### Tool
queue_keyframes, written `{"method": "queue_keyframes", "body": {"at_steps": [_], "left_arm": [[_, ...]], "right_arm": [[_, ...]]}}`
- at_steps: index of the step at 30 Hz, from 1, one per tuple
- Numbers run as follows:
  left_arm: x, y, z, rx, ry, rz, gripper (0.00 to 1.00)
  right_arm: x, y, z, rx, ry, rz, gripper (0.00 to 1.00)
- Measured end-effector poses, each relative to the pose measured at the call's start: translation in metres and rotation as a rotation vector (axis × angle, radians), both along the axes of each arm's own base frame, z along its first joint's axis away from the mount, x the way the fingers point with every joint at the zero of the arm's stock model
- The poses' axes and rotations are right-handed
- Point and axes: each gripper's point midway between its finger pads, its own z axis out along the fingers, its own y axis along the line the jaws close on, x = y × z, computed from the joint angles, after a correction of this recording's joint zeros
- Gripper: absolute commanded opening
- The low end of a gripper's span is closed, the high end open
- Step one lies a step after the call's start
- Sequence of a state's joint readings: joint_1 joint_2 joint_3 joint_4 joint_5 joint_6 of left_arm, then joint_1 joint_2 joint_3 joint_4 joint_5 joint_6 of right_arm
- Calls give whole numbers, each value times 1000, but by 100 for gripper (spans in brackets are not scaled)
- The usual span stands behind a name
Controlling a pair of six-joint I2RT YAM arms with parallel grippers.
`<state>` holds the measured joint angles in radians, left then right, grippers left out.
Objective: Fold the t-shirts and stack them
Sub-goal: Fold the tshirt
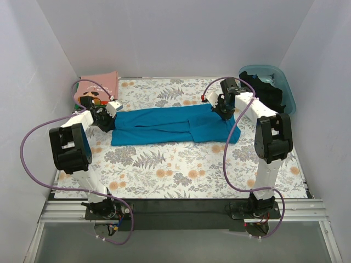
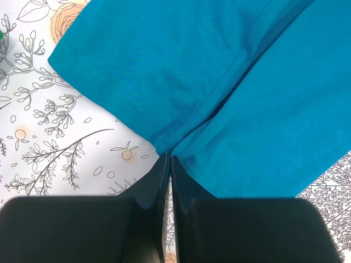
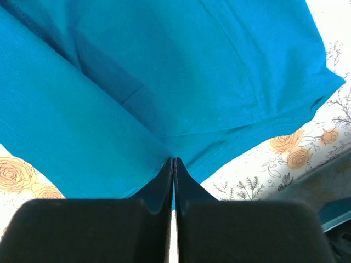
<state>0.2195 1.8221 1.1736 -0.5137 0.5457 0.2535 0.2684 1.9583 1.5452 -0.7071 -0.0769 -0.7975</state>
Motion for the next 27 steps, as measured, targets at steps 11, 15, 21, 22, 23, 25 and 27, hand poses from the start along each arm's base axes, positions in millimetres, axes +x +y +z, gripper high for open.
{"method": "queue_keyframes", "body": {"at_steps": [11, 15, 21, 22, 23, 25, 27], "left_arm": [[-4, -1, 4, -32, -9, -25, 0], [-7, 2, 7, -47, -11, -31, 0], [-8, 3, 16, -62, -38, -47, 0], [-8, 3, 17, -65, -42, -48, 0], [-8, 4, 17, -66, -45, -48, 0], [-8, 4, 17, -67, -45, -48, 0], [-7, 4, 18, -69, -46, -49, 0]], "right_arm": [[1, 1, 5, 5, -12, 6, 1], [0, 0, 13, 8, -30, 11, 1], [1, -3, 20, 15, -48, 7, 1], [1, -3, 20, 15, -47, 6, 1], [2, -4, 20, 15, -47, 5, 1], [2, -4, 20, 15, -47, 4, 1], [2, -4, 19, 14, -44, 4, 1]]}}
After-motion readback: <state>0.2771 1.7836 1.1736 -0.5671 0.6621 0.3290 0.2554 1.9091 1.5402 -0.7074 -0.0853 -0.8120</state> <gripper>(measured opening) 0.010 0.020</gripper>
